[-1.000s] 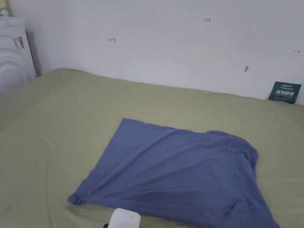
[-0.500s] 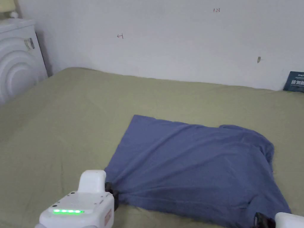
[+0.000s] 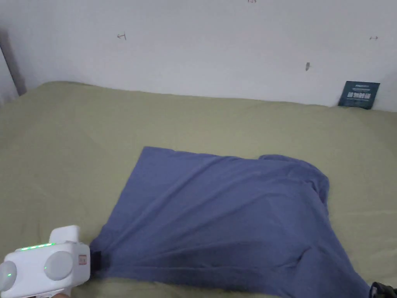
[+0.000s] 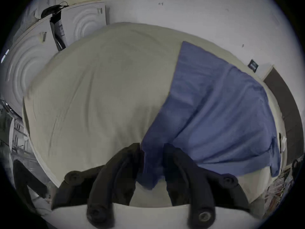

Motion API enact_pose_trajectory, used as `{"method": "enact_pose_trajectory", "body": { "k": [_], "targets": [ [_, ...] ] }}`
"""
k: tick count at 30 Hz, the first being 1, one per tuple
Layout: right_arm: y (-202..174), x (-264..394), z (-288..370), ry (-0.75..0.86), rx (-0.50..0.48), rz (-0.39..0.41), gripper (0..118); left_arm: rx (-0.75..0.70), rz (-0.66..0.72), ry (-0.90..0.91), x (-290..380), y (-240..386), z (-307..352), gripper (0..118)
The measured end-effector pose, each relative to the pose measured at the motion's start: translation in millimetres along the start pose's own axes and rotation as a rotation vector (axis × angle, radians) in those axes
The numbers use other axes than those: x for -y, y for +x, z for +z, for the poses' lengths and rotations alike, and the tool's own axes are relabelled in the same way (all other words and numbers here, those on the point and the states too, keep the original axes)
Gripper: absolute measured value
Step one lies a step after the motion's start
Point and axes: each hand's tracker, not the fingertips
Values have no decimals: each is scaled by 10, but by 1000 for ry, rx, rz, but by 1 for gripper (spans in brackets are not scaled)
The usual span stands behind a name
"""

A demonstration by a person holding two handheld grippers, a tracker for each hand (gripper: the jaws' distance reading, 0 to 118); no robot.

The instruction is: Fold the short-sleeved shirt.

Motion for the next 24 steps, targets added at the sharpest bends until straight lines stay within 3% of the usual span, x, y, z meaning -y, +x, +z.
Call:
{"method": "enact_pose_trajectory", "body": {
  "k": [2, 3, 4, 6, 7, 10, 12, 14, 15, 16, 18, 21, 24],
  "targets": [
    [114, -18, -109, -22, 29, 11, 3, 25, 10, 15, -13, -40, 94, 25],
    [161, -36, -205, -72, 42, 21, 6, 36, 12, 24, -41, -52, 120, 16],
    [194, -65, -320, -122, 52, 33, 25, 43, 26, 32, -36, -67, 149, 1],
    [218, -83, -562, -214, 46, 34, 76, 77, 47, 56, -64, -90, 226, 1],
    [231, -75, -648, -254, 14, 43, 84, 80, 45, 64, -83, -87, 251, 1],
    [234, -22, -968, -319, -48, 0, 84, 68, 7, 107, -143, -21, 346, 1],
    [139, 25, -1176, -368, 35, 19, 84, 72, -8, 102, -144, 68, 433, 1],
    [23, 69, -1272, -405, -14, 30, 79, 68, -12, 105, -133, 96, 450, 1],
    [-28, 74, -1296, -431, -50, 20, 63, 71, -14, 99, -123, 104, 453, 1],
    [-64, 76, -1298, -434, -72, 15, 4, 72, -15, 97, -126, 105, 442, 1],
    [-165, 118, -1188, -392, 13, 87, 5, 72, -17, 89, -107, 105, 434, 1],
    [-183, 94, -1064, -338, -34, 84, 5, 71, -23, 83, -85, 75, 403, 1],
    [-192, -7, -892, -269, -2, 111, 5, 76, -4, 89, -75, 40, 438, 1]
  ]
}}
